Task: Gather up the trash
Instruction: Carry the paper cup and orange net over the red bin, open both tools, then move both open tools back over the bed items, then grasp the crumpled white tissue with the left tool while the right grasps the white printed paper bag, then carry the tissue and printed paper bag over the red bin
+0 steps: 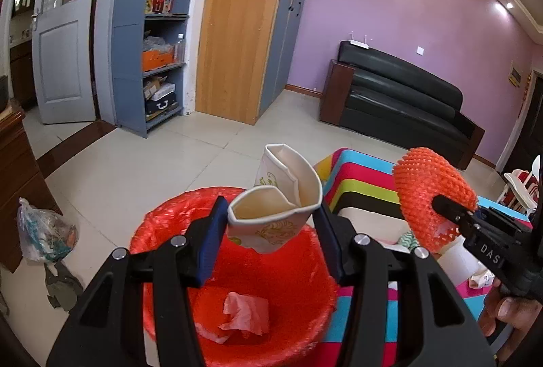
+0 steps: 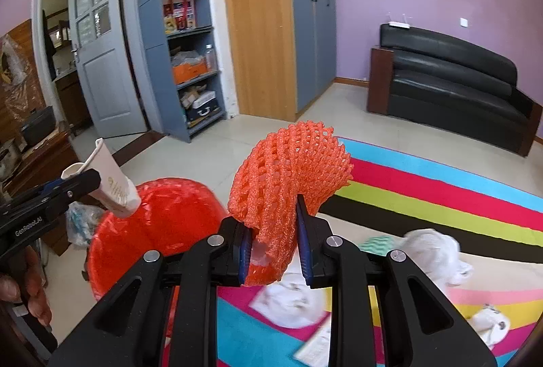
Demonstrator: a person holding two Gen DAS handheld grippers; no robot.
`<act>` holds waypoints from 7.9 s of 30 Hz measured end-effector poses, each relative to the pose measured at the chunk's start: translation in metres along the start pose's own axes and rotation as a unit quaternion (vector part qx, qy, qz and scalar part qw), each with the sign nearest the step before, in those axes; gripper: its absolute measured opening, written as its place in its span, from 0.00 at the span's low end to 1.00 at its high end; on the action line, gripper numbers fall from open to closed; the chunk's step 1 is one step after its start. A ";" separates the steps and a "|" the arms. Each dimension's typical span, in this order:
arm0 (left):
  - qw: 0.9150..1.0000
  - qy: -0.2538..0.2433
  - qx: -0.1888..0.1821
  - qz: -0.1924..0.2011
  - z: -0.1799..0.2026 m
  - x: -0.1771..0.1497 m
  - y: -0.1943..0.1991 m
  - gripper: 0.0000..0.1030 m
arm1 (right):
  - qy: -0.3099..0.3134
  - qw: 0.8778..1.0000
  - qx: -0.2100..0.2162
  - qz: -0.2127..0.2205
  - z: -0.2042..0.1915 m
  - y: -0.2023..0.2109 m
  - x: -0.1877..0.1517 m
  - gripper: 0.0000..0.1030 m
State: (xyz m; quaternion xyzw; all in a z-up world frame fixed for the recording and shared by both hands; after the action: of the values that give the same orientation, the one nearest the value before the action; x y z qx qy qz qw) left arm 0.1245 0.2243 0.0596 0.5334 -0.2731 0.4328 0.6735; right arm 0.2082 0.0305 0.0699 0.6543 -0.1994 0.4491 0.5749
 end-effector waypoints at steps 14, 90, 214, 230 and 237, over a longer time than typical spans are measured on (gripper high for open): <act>0.999 0.030 0.023 0.011 -0.043 0.003 0.023 0.49 | 0.037 0.998 0.046 -0.007 -0.072 -0.007 -0.007 0.24; 0.997 -0.036 -0.056 -0.040 0.101 -0.032 -0.065 0.59 | -0.037 0.996 -0.078 -0.012 0.166 0.033 -0.058 0.64; 0.985 -0.055 -0.072 -0.147 0.137 -0.078 -0.120 0.23 | -0.064 0.983 -0.161 -0.065 0.235 0.015 -0.080 0.42; 0.993 -0.031 -0.045 -0.107 0.083 -0.047 -0.074 0.23 | -0.057 0.991 -0.116 -0.034 0.172 0.007 -0.041 0.42; 0.995 -0.019 -0.028 -0.093 0.053 -0.037 -0.057 0.23 | -0.046 0.995 -0.089 -0.030 0.134 -0.001 -0.029 0.42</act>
State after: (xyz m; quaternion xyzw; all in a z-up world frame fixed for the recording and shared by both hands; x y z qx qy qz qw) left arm 0.1617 0.1602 0.0168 0.5454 -0.2470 0.3506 0.7201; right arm 0.2420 -0.1019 0.0541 0.6263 -0.2451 0.3819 0.6339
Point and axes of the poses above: each gripper's, at about its wrist camera, not at the fingertips, and y roughly against the way its jaws point, z to its right, x to its top, the point moved 5 cm from there along -y, roughly the way its jaws point, and after that the axes turned 13 degrees about -x, right-handed, at the moved point
